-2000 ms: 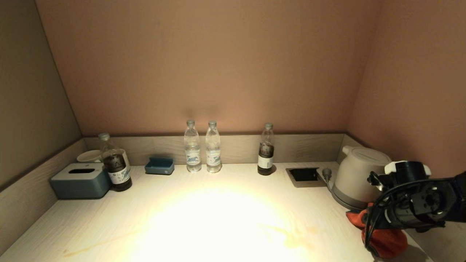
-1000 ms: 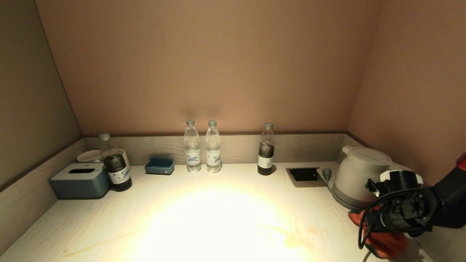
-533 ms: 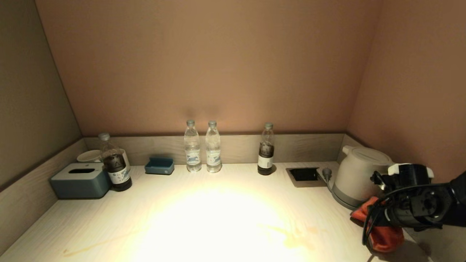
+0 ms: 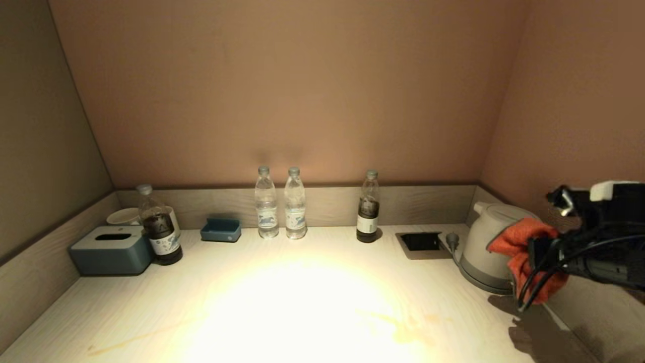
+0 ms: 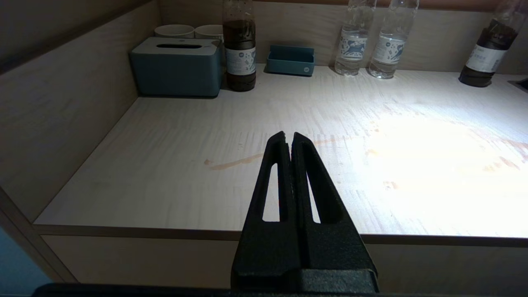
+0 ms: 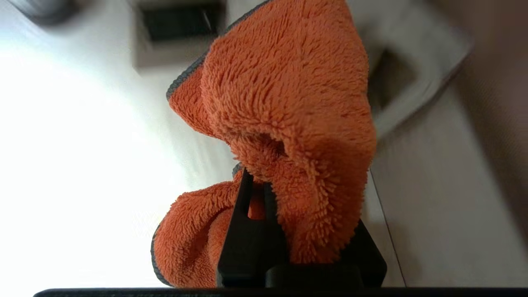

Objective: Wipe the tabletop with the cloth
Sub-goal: Pick up the tablecloth, then sweep the stains on the table

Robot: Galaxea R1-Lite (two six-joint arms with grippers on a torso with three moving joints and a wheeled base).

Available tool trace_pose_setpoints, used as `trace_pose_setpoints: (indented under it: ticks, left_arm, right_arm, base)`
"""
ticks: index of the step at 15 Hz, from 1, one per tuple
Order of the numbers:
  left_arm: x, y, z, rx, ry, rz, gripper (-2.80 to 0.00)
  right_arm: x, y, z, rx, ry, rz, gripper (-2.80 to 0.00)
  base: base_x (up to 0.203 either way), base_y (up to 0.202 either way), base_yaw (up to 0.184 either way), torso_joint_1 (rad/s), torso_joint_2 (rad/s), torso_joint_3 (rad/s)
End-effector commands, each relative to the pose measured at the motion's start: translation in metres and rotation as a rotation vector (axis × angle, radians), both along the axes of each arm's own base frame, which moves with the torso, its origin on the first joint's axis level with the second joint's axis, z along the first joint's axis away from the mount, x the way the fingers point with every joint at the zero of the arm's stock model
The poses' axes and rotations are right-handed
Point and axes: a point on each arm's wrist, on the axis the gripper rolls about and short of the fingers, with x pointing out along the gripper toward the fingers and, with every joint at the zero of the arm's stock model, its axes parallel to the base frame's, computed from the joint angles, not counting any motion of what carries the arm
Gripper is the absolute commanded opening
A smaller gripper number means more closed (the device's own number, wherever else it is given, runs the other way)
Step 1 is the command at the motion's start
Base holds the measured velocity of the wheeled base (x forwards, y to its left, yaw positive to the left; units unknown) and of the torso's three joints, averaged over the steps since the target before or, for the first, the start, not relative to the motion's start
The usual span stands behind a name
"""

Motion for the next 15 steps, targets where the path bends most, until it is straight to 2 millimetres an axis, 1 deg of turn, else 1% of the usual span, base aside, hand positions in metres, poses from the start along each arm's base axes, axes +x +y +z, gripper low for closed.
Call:
trace_pose_setpoints:
  ticks: [1, 3, 5, 7, 8, 9, 11, 12, 14, 15]
  left_arm:
    - [0.000, 0.000, 0.000, -0.001, 0.000, 0.000, -2.80]
    - [0.000, 0.000, 0.000, -0.001, 0.000, 0.000, -2.80]
    - [0.000, 0.000, 0.000, -0.001, 0.000, 0.000, -2.80]
    - [0.000, 0.000, 0.000, -0.001, 0.000, 0.000, -2.80]
    - [0.000, 0.000, 0.000, -0.001, 0.000, 0.000, -2.80]
    - [0.000, 0.000, 0.000, -0.001, 0.000, 0.000, -2.80]
    - [0.000, 0.000, 0.000, -0.001, 0.000, 0.000, -2.80]
    - [0.000, 0.000, 0.000, -0.001, 0.000, 0.000, -2.80]
    - [0.000, 0.000, 0.000, -0.001, 0.000, 0.000, -2.80]
    - [0.000, 0.000, 0.000, -0.001, 0.000, 0.000, -2.80]
  right_arm:
    - [-0.025, 0.019, 0.052, 0.117, -0.223, 0.107, -2.80]
    - [-0.026, 0.034, 0.066, 0.171, -0.271, 0.153, -2.80]
    - [-0.023, 0.056, 0.071, 0.225, -0.281, 0.229, -2.80]
    - [-0.020, 0.063, 0.073, 0.249, -0.283, 0.247, -2.80]
    - [-0.017, 0.074, 0.072, 0.261, -0.274, 0.290, -2.80]
    - [-0.008, 0.085, 0.071, 0.272, -0.260, 0.330, -2.80]
    - [0.005, 0.095, 0.069, 0.279, -0.247, 0.345, -2.80]
    - [0.016, 0.096, 0.063, 0.270, -0.225, 0.318, -2.80]
    - [0.036, 0.096, 0.047, 0.225, -0.184, 0.201, -2.80]
    - [0.043, 0.096, 0.033, 0.199, -0.142, 0.129, -2.80]
  base:
    - [0.000, 0.000, 0.000, 0.000, 0.00, 0.000]
    - [0.000, 0.000, 0.000, 0.000, 0.00, 0.000]
    - [0.000, 0.000, 0.000, 0.000, 0.00, 0.000]
    - [0.000, 0.000, 0.000, 0.000, 0.00, 0.000]
    - [0.000, 0.000, 0.000, 0.000, 0.00, 0.000]
    - [0.000, 0.000, 0.000, 0.000, 0.00, 0.000]
    - [0.000, 0.000, 0.000, 0.000, 0.00, 0.000]
    - [0.000, 0.000, 0.000, 0.000, 0.00, 0.000]
    - [0.000, 0.000, 0.000, 0.000, 0.00, 0.000]
    - [0.000, 0.000, 0.000, 0.000, 0.00, 0.000]
